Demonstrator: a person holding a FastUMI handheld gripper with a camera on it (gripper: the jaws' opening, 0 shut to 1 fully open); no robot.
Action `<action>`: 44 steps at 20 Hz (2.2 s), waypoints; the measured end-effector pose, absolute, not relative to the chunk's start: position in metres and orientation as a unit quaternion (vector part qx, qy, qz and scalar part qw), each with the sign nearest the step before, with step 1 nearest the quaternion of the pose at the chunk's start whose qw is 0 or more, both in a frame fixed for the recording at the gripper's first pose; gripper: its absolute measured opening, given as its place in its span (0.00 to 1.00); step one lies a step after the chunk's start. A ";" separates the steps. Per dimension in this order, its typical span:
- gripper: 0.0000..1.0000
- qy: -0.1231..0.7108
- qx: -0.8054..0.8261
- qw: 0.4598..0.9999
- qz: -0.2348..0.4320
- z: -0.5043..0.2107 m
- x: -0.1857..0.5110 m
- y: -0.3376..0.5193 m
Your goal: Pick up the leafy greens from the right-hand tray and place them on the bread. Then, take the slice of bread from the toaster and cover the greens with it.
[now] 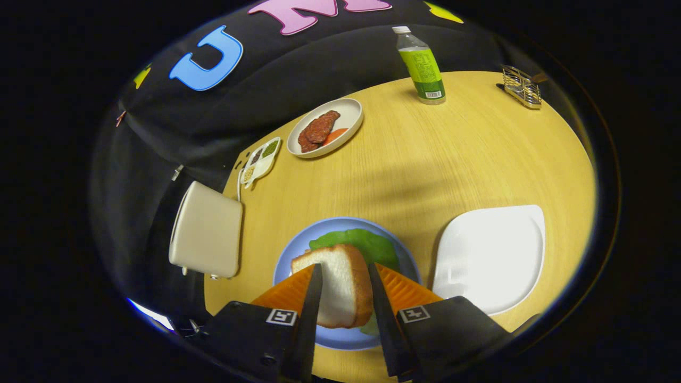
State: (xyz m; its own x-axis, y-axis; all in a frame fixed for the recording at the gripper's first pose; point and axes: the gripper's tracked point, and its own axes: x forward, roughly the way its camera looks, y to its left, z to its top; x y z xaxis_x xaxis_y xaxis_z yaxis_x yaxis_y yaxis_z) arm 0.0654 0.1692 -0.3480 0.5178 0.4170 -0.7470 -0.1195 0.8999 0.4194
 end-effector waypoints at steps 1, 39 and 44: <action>0.60 0.461 0.161 0.859 0.156 -0.345 0.064 0.167; 0.99 0.055 0.048 0.995 0.068 0.036 -0.003 0.010; 0.99 0.055 0.042 0.994 0.079 0.040 0.010 0.010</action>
State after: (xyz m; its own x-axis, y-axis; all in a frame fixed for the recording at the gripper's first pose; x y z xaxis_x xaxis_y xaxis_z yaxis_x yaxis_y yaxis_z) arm 0.0100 0.0104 0.0397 0.9814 0.1618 -0.1030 -0.1526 0.9840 0.0918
